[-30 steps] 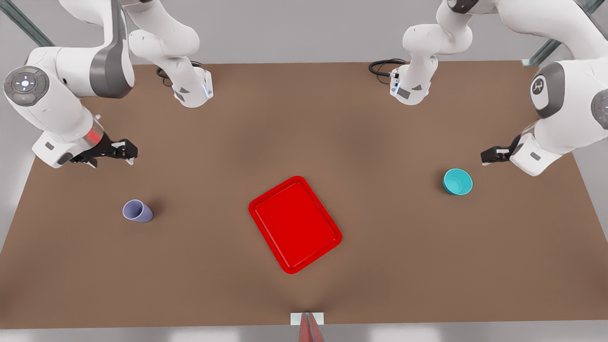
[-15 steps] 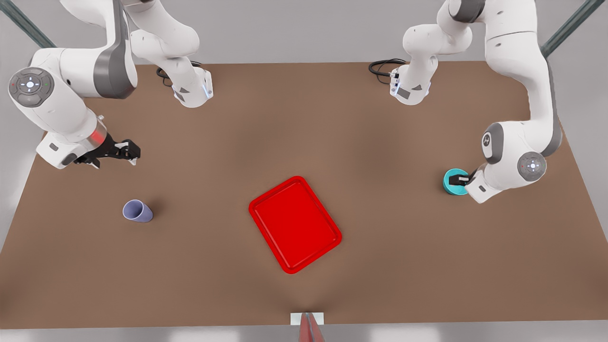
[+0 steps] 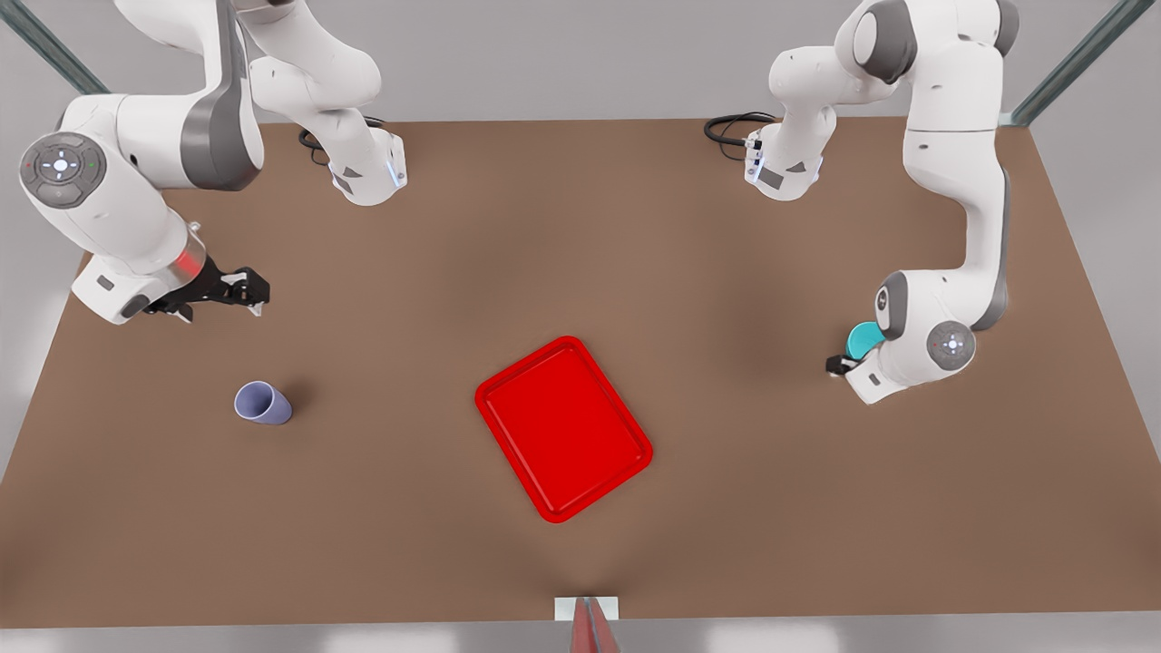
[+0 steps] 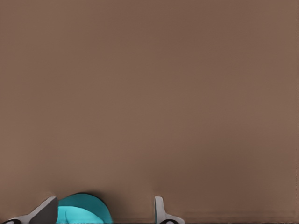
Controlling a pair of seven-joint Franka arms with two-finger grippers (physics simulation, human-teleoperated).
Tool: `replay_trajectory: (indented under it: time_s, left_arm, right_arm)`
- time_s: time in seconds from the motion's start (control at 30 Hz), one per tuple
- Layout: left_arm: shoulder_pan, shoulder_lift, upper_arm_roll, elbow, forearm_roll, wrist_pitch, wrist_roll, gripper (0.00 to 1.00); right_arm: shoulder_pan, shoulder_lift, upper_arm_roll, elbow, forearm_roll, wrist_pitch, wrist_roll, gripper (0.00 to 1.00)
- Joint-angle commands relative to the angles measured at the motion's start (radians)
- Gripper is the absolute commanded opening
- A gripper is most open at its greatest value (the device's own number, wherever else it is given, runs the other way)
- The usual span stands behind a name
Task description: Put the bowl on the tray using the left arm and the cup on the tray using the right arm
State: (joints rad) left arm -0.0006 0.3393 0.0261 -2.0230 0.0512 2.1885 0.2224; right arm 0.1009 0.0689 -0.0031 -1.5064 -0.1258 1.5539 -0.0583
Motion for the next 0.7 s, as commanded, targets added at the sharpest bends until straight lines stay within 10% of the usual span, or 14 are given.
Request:
replay_trajectory:
  time_s: [0.0, 0.17, 0.67]
  left_arm:
    - [0.001, -0.013, 0.0, -0.016, -0.001, -0.001, 0.0, 1.0]
    - [0.011, -0.163, 0.0, -0.183, -0.001, -0.047, 0.003, 1.0]
    - [0.077, -0.029, 0.002, -0.243, 0.047, 0.137, 0.02, 1.0]
  right_arm:
    - [0.002, 0.0, -0.001, 0.0, 0.0, 0.0, -0.002, 1.0]
    - [0.005, 0.0, 0.0, 0.0, 0.0, 0.0, 0.0, 1.0]
    - [0.008, 0.0, 0.0, -0.002, 0.0, -0.003, 0.0, 1.0]
